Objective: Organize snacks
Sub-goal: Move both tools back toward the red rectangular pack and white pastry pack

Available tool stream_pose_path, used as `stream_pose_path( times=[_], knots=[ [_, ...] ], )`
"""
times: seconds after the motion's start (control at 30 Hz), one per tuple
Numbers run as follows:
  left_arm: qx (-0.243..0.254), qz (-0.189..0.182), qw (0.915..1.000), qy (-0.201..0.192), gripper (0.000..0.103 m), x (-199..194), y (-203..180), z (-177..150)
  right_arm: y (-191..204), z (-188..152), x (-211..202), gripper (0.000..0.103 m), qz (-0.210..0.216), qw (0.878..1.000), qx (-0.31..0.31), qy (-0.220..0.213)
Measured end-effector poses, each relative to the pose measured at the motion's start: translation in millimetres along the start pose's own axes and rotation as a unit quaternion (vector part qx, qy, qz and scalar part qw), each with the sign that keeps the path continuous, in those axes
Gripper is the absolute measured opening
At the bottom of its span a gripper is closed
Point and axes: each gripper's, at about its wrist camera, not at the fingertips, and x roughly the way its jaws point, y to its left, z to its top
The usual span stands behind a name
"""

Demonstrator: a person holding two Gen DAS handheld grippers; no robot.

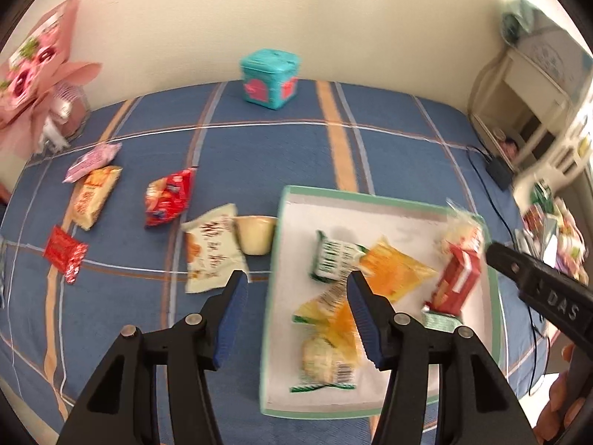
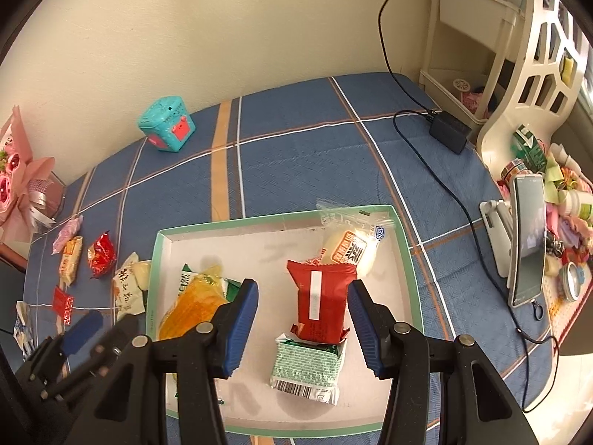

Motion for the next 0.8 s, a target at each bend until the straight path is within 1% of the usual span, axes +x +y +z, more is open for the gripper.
stream_pose_path(
  times=[0.27, 0.37, 0.53, 0.8],
  knots=[
    [-0.064, 0.031, 0.9975, 0.001, 0.059, 2.2, 53.7, 4.7, 20.0, -4.1, 6.0, 0.054, 0.007, 1.000, -0.014, 0.011],
    [-0.080, 0.045, 0.9958, -0.003, 0.060, 0.6, 69.0, 4.5, 32.1, -6.2, 7.5, 0.054, 0.011, 0.999, -0.027, 0.013],
    [-0.096, 0.054, 0.9939, -0.007, 0.060, -2.1, 85.3, 4.2, 52.3, -10.5, 10.4, 0.054, 0.017, 0.999, -0.042, 0.019],
    [-0.104, 0.060, 0.9927, -0.012, 0.060, -6.4, 98.7, 4.2, 78.8, -17.1, 13.9, 0.054, 0.023, 0.997, -0.068, 0.025]
  ],
)
